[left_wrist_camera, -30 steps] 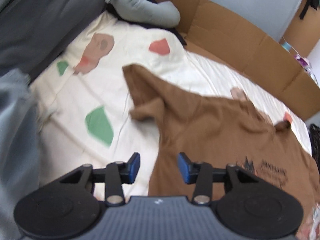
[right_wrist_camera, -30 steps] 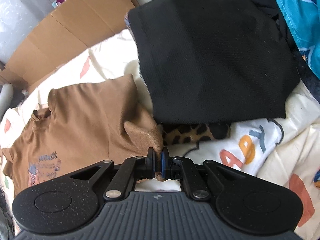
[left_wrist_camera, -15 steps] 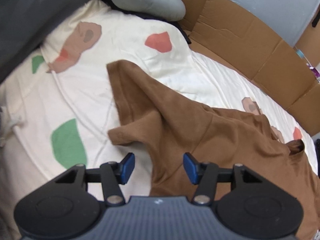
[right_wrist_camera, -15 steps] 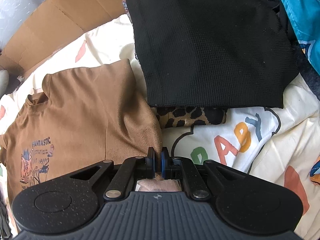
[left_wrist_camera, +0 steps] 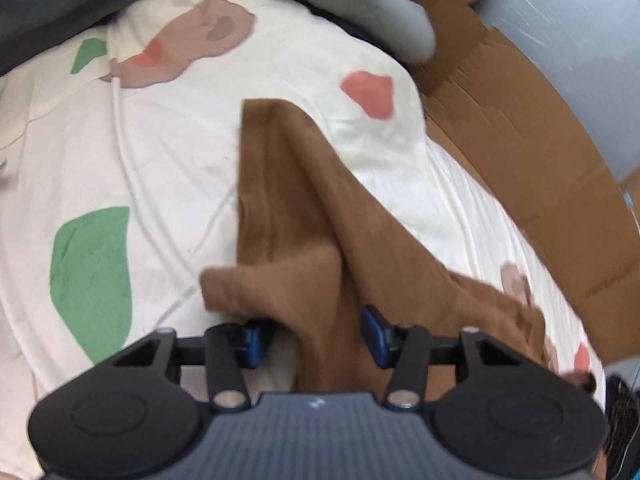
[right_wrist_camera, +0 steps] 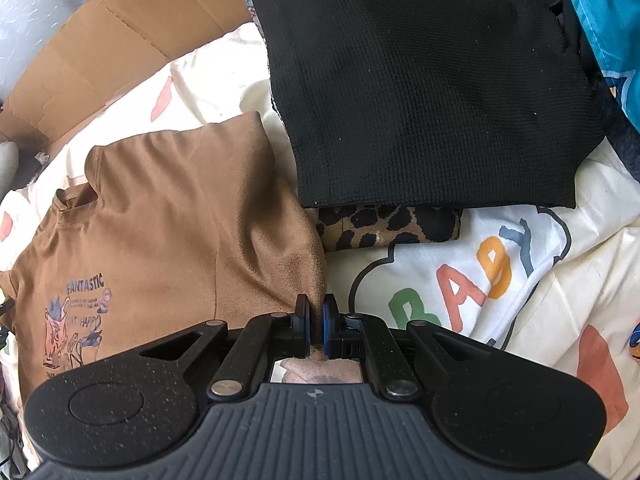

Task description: Fold clothes

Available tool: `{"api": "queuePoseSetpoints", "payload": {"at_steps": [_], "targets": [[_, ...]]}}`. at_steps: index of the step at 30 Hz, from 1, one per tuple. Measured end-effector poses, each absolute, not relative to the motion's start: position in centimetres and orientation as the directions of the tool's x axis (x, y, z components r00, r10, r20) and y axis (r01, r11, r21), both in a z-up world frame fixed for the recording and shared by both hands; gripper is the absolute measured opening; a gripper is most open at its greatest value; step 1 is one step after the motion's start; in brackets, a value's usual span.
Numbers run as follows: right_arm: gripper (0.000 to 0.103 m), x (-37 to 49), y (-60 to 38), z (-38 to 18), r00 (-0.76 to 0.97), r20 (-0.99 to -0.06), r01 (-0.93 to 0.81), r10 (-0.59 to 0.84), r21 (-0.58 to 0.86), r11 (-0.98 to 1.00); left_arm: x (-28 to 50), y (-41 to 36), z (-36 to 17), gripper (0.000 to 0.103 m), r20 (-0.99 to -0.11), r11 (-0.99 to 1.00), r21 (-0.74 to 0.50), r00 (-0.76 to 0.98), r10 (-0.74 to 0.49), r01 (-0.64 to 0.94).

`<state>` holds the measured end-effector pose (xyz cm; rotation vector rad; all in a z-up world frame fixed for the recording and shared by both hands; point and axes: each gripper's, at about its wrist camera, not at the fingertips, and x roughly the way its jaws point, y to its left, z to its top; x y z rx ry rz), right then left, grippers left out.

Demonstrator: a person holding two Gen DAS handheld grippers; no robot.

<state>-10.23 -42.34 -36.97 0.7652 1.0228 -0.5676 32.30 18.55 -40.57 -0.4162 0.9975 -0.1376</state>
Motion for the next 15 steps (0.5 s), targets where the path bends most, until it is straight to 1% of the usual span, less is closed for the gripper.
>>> {"api": "queuePoseSetpoints", "payload": {"at_steps": [2, 3, 4, 8, 15], "targets": [[0.004, -10.2, -42.4, -37.0, 0.421, -0.905, 0.732, -0.066, 0.295, 0.614, 32.6, 18.8, -40.8, 0.03, -0.778, 0.905, -0.415, 0.552, -0.301, -0.091], [0.004, -10.1, -42.4, -37.0, 0.421, -0.905, 0.732, -0.065, 0.297, 0.613, 32.8, 18.9, -40.9, 0.01, -0.774, 0.901, -0.422, 0.557, -0.302, -0.098], [0.004, -10.2, -42.4, -37.1, 0.422, -0.904, 0.732, -0.064, 0.297, 0.613, 33.0, 19.0, -40.9, 0.003, -0.77, 0.897, -0.429, 0.562, -0.302, -0.105], [0.004, -10.1, -42.6, -37.0, 0.425, -0.903, 0.728, -0.065, 0.299, 0.617, 33.3, 19.6, -40.2, 0.003, -0.759, 0.904, -0.415, 0.589, -0.279, -0.107], [0.004, -9.9, -42.8, -36.5, 0.44, -0.895, 0.722, -0.071, 0.305, 0.621, 32.5, 21.6, -37.8, 0.003, -0.766, 0.947, -0.313, 0.607, -0.209, -0.069]]}}
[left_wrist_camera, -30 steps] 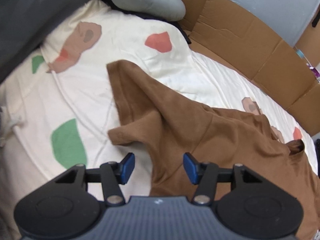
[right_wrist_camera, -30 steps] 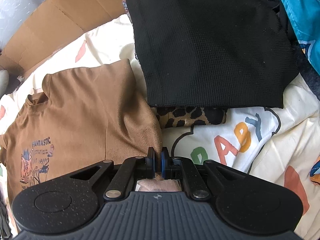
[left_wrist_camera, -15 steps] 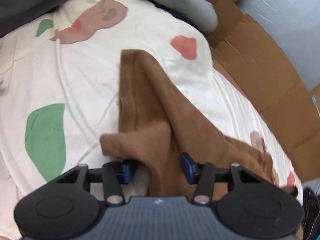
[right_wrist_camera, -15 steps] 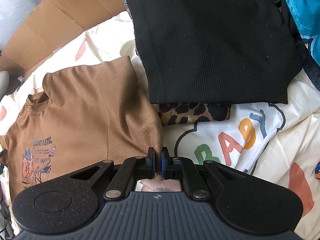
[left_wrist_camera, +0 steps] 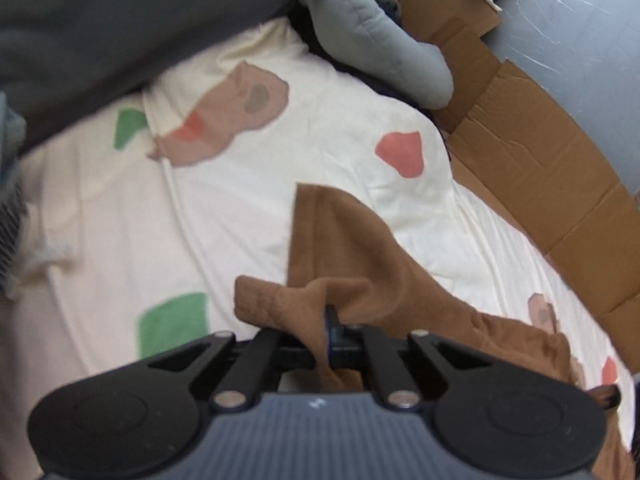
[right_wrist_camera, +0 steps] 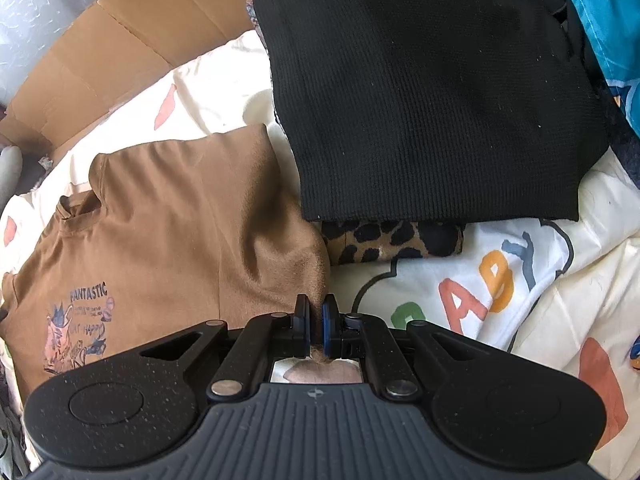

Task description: Fold clothes

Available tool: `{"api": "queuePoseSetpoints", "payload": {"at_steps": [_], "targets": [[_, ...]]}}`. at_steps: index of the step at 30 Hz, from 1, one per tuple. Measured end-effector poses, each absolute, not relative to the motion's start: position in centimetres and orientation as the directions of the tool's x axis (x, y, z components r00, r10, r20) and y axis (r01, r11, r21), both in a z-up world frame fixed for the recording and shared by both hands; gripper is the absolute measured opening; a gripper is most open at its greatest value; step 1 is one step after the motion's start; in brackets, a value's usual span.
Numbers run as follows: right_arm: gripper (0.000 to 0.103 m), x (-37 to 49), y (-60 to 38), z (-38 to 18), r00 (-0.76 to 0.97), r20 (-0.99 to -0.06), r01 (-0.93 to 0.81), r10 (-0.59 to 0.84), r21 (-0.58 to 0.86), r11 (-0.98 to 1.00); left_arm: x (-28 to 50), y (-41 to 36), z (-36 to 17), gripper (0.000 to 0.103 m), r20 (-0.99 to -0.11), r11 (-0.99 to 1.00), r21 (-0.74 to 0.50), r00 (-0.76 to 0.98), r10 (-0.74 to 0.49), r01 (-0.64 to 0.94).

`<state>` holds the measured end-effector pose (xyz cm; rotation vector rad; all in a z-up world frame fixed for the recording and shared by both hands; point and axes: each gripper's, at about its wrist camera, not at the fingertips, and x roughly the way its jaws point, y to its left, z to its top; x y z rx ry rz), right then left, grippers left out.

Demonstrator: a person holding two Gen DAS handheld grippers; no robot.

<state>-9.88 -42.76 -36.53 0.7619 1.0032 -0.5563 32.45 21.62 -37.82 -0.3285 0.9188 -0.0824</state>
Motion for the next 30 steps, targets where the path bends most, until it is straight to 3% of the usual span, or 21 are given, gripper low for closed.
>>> {"api": "queuePoseSetpoints", "payload": {"at_steps": [18, 30], "targets": [[0.004, -7.4, -41.8, -35.7, 0.483, -0.875, 0.653, -0.024, 0.342, 0.675, 25.3, 29.3, -34.7, 0.003, -0.803, 0.976, -0.161, 0.595, -0.043, -0.146], [0.004, -7.5, -40.9, -35.4, 0.443, -0.896, 0.628, -0.014, 0.299, 0.719, 18.8, 31.8, -34.6, 0.003, -0.847, 0.976, -0.126, 0.532, -0.012, -0.179]]}}
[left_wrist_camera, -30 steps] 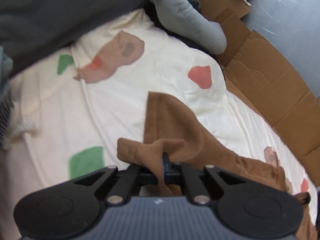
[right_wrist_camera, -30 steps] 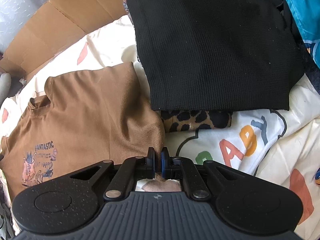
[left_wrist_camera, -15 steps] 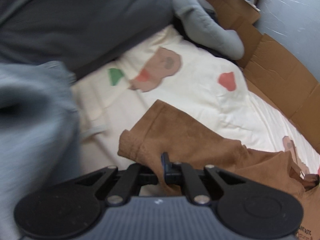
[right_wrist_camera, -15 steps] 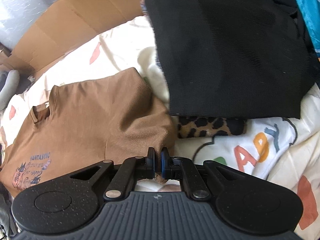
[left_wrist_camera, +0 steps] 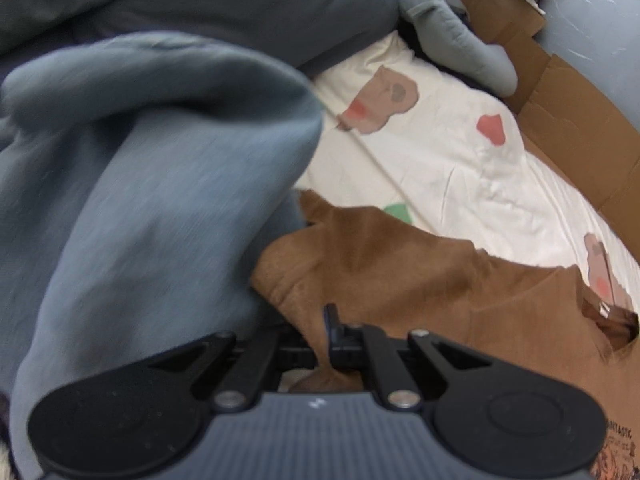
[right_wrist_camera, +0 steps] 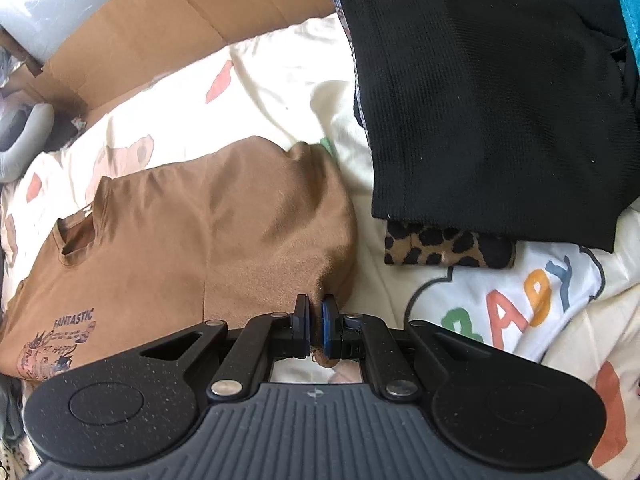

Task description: Fold clothes

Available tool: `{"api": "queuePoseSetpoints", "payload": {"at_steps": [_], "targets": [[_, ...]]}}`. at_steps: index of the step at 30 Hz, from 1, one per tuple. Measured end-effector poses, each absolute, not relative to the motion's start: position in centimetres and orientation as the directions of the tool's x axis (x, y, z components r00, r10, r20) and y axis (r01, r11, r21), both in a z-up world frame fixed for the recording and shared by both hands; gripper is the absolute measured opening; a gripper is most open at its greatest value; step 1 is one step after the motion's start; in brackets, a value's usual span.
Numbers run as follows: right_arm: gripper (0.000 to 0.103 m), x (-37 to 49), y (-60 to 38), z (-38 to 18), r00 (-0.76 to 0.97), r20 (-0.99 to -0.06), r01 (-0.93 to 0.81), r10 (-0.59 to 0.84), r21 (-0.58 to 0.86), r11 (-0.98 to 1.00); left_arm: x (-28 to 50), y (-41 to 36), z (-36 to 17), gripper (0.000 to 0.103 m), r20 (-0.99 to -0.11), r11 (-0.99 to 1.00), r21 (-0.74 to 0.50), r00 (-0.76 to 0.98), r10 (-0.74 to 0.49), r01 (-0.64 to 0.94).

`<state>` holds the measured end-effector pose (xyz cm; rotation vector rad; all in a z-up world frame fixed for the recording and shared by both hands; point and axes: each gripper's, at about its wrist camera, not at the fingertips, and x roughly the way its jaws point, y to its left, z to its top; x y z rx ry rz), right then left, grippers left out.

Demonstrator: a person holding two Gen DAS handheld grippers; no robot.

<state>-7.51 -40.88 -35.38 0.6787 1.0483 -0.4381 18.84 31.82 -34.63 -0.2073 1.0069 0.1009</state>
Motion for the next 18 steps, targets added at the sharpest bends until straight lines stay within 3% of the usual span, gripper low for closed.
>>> {"api": "queuePoseSetpoints", "payload": {"at_steps": [13, 18], "targets": [[0.003, -8.9, -41.2, -36.3, 0.353, -0.935, 0.672, -0.036, 0.227, 0.705, 13.1, 32.4, -37.9, 0.003, -0.905, 0.957, -0.154, 0.423, -0.036, -0.248], [0.004, -9.7, -41.6, -35.1, 0.351, -0.934, 0.681, -0.064, 0.207, 0.703, 11.7, 32.4, -37.0, 0.018, -0.921, 0.951, -0.174, 0.385, -0.066, -0.254]]}}
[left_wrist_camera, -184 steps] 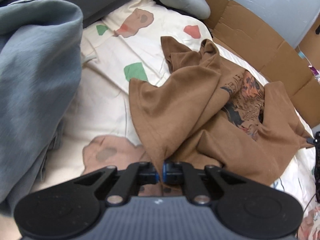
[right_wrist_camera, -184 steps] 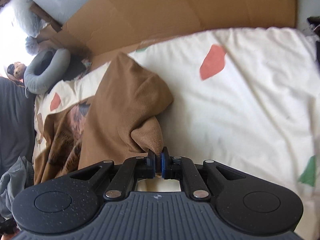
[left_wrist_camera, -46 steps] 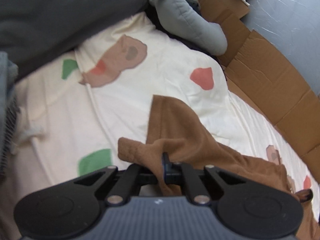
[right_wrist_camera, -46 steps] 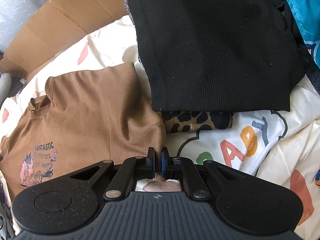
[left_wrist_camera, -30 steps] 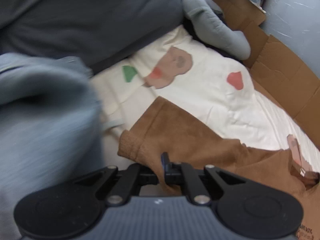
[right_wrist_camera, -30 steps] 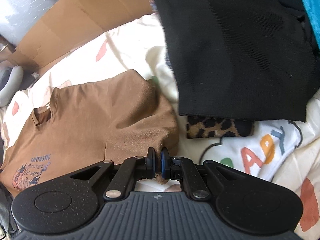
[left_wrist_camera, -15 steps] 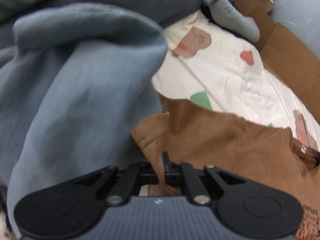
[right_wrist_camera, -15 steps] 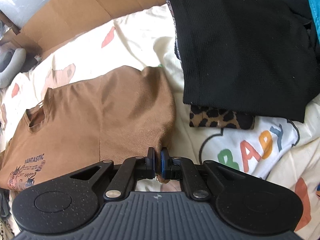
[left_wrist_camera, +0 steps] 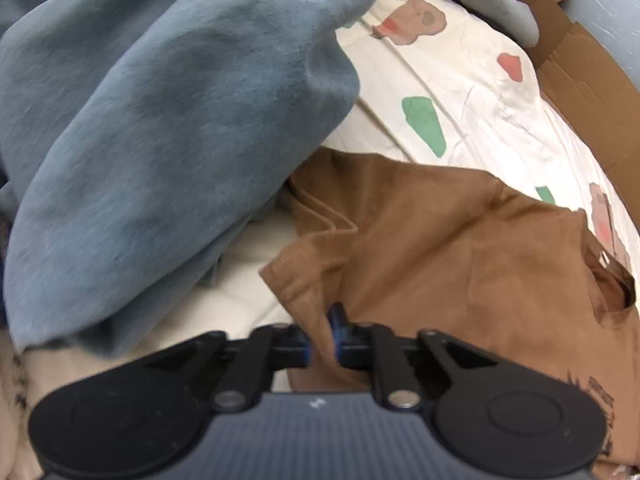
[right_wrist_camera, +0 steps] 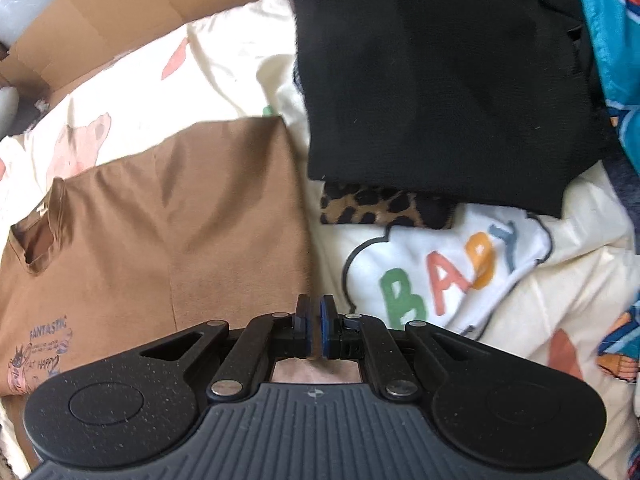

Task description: Fold clothes

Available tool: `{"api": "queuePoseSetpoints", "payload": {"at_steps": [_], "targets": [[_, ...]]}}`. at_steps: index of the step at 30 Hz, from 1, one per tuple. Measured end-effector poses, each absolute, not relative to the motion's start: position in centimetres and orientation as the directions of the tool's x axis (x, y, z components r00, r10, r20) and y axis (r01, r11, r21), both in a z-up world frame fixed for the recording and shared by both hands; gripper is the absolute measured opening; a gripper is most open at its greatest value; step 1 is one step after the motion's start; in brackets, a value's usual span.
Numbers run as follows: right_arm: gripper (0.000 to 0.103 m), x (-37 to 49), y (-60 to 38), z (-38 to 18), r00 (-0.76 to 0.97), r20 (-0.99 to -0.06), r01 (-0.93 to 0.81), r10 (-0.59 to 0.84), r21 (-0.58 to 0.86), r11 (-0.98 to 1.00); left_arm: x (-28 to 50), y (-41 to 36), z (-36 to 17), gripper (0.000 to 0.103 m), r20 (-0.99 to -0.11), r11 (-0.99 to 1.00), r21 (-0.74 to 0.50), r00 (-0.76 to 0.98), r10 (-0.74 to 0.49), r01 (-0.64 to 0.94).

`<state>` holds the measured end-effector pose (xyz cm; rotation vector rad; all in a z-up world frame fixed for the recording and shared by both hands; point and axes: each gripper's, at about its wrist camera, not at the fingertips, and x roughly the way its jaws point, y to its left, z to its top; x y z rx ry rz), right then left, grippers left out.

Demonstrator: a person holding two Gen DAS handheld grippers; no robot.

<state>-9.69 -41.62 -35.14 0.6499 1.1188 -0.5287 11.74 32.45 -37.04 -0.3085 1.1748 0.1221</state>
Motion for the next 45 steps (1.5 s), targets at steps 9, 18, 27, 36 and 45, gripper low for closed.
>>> {"api": "queuePoseSetpoints", "payload": {"at_steps": [9, 18, 27, 36, 45], "targets": [[0.025, -7.0, -41.7, -32.4, 0.462, -0.884, 0.594, -0.074, 0.247, 0.766, 11.0, 31.9, -31.3, 0.02, -0.911, 0.972, -0.156, 0.406, -0.073, -0.176], [0.037, -1.6, -40.8, -30.9, 0.533, -0.843, 0.461, -0.067, 0.224, 0.858, 16.8, 28.9, -28.1, 0.022, -0.883, 0.989, -0.141, 0.457, -0.108, -0.039], [0.037, 3.2, -40.4, -31.6, 0.559, -0.827, 0.328, -0.062, 0.152, 0.932, 22.7, 24.6, -28.7, 0.027, -0.882, 0.988, -0.081, 0.453, -0.132, 0.132], [0.037, 9.5, -38.9, -33.7, 0.507, -0.861, 0.113, 0.03, 0.101, 0.988, 27.7, 21.5, -31.0, 0.031, -0.902, 0.968, -0.031, 0.41, -0.135, 0.25], [0.038, 14.3, -38.2, -36.3, 0.436, -0.897, -0.008, 0.077, 0.082, 0.997, 30.6, 19.3, -32.8, 0.032, -0.928, 0.948, -0.014, 0.349, -0.13, 0.317]]}}
